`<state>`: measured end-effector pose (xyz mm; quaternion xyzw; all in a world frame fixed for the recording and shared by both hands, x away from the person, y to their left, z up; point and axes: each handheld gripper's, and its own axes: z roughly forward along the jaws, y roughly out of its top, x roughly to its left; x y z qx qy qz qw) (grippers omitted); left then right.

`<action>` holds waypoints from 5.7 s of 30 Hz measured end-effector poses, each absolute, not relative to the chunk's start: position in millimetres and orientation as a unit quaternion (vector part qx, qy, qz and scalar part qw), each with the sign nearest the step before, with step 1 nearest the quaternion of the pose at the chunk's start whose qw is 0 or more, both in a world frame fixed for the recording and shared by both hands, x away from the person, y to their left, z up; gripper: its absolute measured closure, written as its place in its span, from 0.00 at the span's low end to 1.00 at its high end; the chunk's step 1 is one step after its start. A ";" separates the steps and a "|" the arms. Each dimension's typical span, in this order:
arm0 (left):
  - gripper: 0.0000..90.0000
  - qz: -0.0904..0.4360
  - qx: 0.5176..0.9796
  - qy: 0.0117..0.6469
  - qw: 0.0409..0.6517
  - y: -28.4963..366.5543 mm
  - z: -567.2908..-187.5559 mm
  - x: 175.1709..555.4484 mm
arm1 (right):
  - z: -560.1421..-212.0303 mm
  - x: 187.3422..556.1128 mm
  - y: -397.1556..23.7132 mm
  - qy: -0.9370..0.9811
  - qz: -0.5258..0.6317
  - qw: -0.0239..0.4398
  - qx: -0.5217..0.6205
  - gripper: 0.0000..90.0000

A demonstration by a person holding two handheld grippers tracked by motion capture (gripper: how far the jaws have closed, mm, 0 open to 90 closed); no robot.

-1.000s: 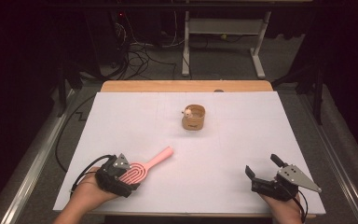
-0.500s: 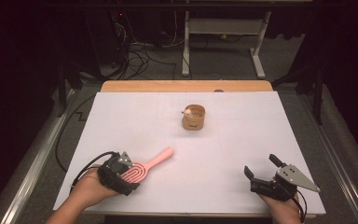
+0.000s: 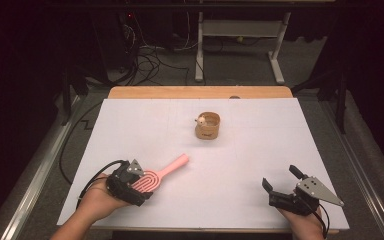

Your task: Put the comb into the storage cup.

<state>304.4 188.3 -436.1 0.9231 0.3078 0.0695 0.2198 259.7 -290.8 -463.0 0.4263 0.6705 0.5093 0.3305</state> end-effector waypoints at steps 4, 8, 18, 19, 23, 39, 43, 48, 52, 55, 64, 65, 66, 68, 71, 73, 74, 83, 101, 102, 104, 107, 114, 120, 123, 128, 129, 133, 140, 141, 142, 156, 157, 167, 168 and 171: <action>0.20 0.069 0.928 0.290 0.226 175.1 -426.8 304.4 | -463.4 261.1 -289.3 0.674 0.508 0.331 0.421 0.01; 0.20 0.070 0.931 0.277 0.227 160.9 -422.3 305.9 | -463.6 263.3 -285.2 0.681 0.504 0.331 0.415 0.01; 0.20 0.062 0.937 0.252 0.235 128.5 -415.8 310.8 | -463.4 270.7 -274.0 0.692 0.499 0.331 0.404 0.01; 0.20 0.061 0.936 0.250 0.238 126.0 -414.7 311.7 | -463.0 272.0 -271.8 0.693 0.498 0.331 0.402 0.01; 0.20 0.064 0.938 0.242 0.238 116.5 -409.3 315.6 | -459.7 277.4 -261.7 0.705 0.493 0.335 0.385 0.01; 0.20 0.052 0.943 0.228 0.237 79.3 -406.0 333.4 | -460.9 304.5 -232.2 0.767 0.426 0.371 0.305 0.02; 0.20 0.050 0.946 0.217 0.234 68.2 -406.7 332.8 | -464.9 300.6 -230.0 0.778 0.408 0.382 0.287 0.02; 0.20 0.047 0.949 0.207 0.234 57.0 -408.7 330.6 | -470.6 293.9 -224.2 0.795 0.382 0.395 0.256 0.02; 0.20 0.047 0.951 0.201 0.228 51.1 -412.4 329.1 | -473.7 290.2 -218.3 0.804 0.368 0.402 0.238 0.02; 0.20 0.042 0.953 0.197 0.225 47.9 -415.5 327.9 | -477.0 289.7 -214.4 0.812 0.353 0.408 0.223 0.02; 0.20 0.036 0.955 0.193 0.221 42.3 -421.2 323.7 | -479.2 285.5 -201.9 0.825 0.323 0.427 0.183 0.03; 0.20 0.037 0.956 0.191 0.221 42.4 -421.3 323.7 | -479.5 284.9 -199.9 0.827 0.319 0.429 0.176 0.03; 0.20 0.036 0.956 0.191 0.221 42.3 -421.7 323.3 | -479.7 284.6 -198.6 0.827 0.317 0.431 0.173 0.04; 0.20 0.036 0.956 0.190 0.221 42.5 -422.1 323.0 | -479.7 284.0 -196.3 0.830 0.310 0.433 0.168 0.04; 0.20 0.038 0.957 0.190 0.218 42.7 -422.0 322.8 | -480.1 283.5 -193.1 0.829 0.306 0.439 0.163 0.05; 0.20 0.038 0.957 0.189 0.218 42.7 -422.0 322.7 | -480.2 283.4 -191.8 0.829 0.304 0.440 0.160 0.05; 0.20 0.038 0.957 0.189 0.218 42.8 -422.1 322.7 | -479.7 283.7 -192.1 0.831 0.299 0.443 0.154 0.05; 0.20 0.038 0.956 0.191 0.218 42.6 -422.2 323.2 | -479.9 281.2 -184.9 0.831 0.295 0.449 0.144 0.07; 0.20 0.027 0.956 0.192 0.221 40.4 -423.4 323.8 | -478.4 277.9 -174.4 0.830 0.294 0.456 0.127 0.09; 0.20 0.027 0.955 0.193 0.222 39.5 -423.7 323.6 | -478.6 277.7 -173.4 0.830 0.296 0.455 0.129 0.10; 0.20 0.027 0.956 0.192 0.221 37.9 -423.8 323.4 | -478.6 277.9 -171.8 0.829 0.295 0.458 0.123 0.11; 0.20 0.027 0.956 0.190 0.221 36.5 -424.0 323.9 | -479.1 277.6 -168.9 0.830 0.293 0.460 0.119 0.14; 0.20 0.027 0.957 0.190 0.219 34.9 -425.6 323.9 | -480.6 277.0 -162.3 0.833 0.289 0.460 0.104 0.23; 0.20 0.029 0.956 0.191 0.220 34.1 -425.6 324.6 | -481.8 275.8 -156.9 0.833 0.283 0.467 0.086 0.33; 0.20 0.029 0.956 0.191 0.219 34.4 -425.5 325.0 | -481.5 275.5 -156.0 0.832 0.280 0.472 0.080 0.39; 0.20 0.028 0.956 0.191 0.222 34.4 -424.8 324.7 | -482.3 274.9 -154.7 0.832 0.275 0.477 0.070 0.48; 0.20 0.028 0.955 0.192 0.223 34.5 -424.4 324.8 | -482.4 274.8 -154.5 0.832 0.274 0.477 0.067 0.49; 0.20 0.029 0.955 0.191 0.225 34.9 -423.3 325.0 | -482.1 274.2 -154.1 0.832 0.268 0.483 0.054 0.55; 0.20 0.030 0.954 0.192 0.228 35.7 -422.7 325.4 | -482.6 273.7 -152.0 0.830 0.261 0.491 0.043 0.64; 0.20 0.030 0.954 0.193 0.229 36.1 -422.5 325.7 | -482.6 273.9 -151.5 0.830 0.260 0.492 0.041 0.65; 0.20 0.031 0.953 0.194 0.229 36.5 -422.1 325.9 | -482.5 273.9 -151.0 0.829 0.258 0.495 0.041 0.67; 0.20 0.037 0.952 0.191 0.234 36.6 -420.7 324.8 | -481.9 272.8 -148.0 0.828 0.245 0.504 0.022 0.73; 0.20 0.038 0.952 0.191 0.234 36.4 -420.6 324.7 | -481.8 272.8 -148.0 0.828 0.244 0.504 0.022 0.73; 0.20 0.039 0.953 0.184 0.237 33.2 -419.6 323.4 | -482.6 272.4 -148.2 0.826 0.234 0.512 0.017 0.75; 0.20 0.039 0.953 0.185 0.238 33.1 -419.6 323.5 | -482.3 272.3 -148.3 0.828 0.231 0.511 0.016 0.75; 0.20 0.037 0.952 0.185 0.241 33.4 -419.3 323.8 | -481.7 272.7 -148.4 0.826 0.223 0.518 0.001 0.77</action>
